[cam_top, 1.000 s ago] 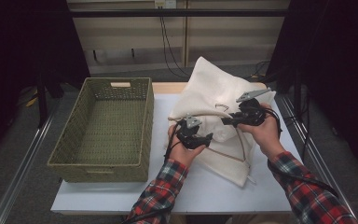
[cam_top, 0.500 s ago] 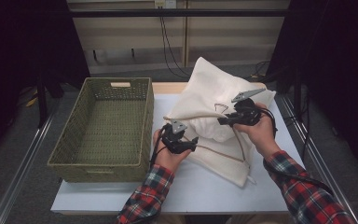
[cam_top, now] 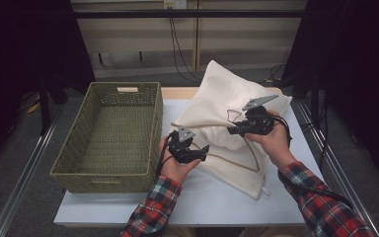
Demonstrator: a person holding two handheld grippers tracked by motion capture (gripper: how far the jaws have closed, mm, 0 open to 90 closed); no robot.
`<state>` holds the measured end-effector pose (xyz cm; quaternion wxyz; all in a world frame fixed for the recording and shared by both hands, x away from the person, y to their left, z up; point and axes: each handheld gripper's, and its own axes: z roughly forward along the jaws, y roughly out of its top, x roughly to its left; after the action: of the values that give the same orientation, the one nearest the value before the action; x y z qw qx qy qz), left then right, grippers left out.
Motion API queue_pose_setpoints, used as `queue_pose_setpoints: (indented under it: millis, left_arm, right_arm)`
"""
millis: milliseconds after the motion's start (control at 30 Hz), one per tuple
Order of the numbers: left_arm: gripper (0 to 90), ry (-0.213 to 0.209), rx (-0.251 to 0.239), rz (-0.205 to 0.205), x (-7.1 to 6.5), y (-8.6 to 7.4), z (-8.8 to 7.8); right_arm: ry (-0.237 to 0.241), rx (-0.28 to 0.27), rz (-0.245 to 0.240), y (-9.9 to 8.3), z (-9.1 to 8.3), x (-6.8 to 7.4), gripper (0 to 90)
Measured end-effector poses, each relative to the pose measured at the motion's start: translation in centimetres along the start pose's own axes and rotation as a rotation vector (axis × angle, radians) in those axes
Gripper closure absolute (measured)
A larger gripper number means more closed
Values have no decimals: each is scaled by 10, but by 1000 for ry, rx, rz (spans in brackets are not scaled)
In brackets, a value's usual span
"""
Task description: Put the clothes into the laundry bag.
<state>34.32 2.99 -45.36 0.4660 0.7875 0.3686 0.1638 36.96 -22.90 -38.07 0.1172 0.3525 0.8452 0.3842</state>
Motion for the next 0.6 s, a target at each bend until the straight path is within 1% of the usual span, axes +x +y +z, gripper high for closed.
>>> queue_pose_setpoints:
  millis: [33,67,100,133,167,200,233,267,300,333,367,400,467,500,600]
  left_arm:
    - [203,3,0,1,0,0,-1]
    - [197,-4,5,11,1,-1,-2]
    - [190,1,-2,3,0,-2,-3]
    - [185,2,-5,14,0,-2,-4]
    - [177,-1,-4,10,0,-3,-5]
    - [169,-5,-8,15,0,-3,-5]
    - [157,-9,-9,13,-1,-4,-5]
    - [146,-5,-11,19,-1,-4,-6]
    - [135,-6,-11,26,-1,-5,-7]
    - [127,-16,-23,8,-1,-5,-8]
    - [123,-14,-24,10,-2,-5,-8]
    - [118,-20,-26,6,-3,-6,-9]
    - [111,-15,-31,19,-5,-6,-11]
    - [109,-26,-29,18,-6,-6,-11]
    - [98,-33,-33,25,-8,-6,-13]
  right_arm:
    - [-5,2,-2,0,-1,0,756]
    - [-2,-2,-7,-1,-2,0,757]
    - [0,-8,-4,-1,-2,0,757]
    - [1,-6,-4,-2,-3,0,759]
    - [3,-5,0,-3,-3,0,759]
    - [6,-1,5,-3,-4,0,759]
    - [6,-12,4,-3,-4,0,758]
    - [16,-18,2,-3,-4,0,753]
    - [14,-15,2,-4,-5,0,748]
    - [13,-13,4,-4,-5,0,748]
    - [11,-7,2,-5,-4,1,748]
    - [10,-8,-7,-5,-4,1,748]
    - [19,-8,-10,-6,-3,1,751]
    - [19,-8,-12,-6,-3,2,755]
    - [26,-4,-4,-7,-3,3,776]
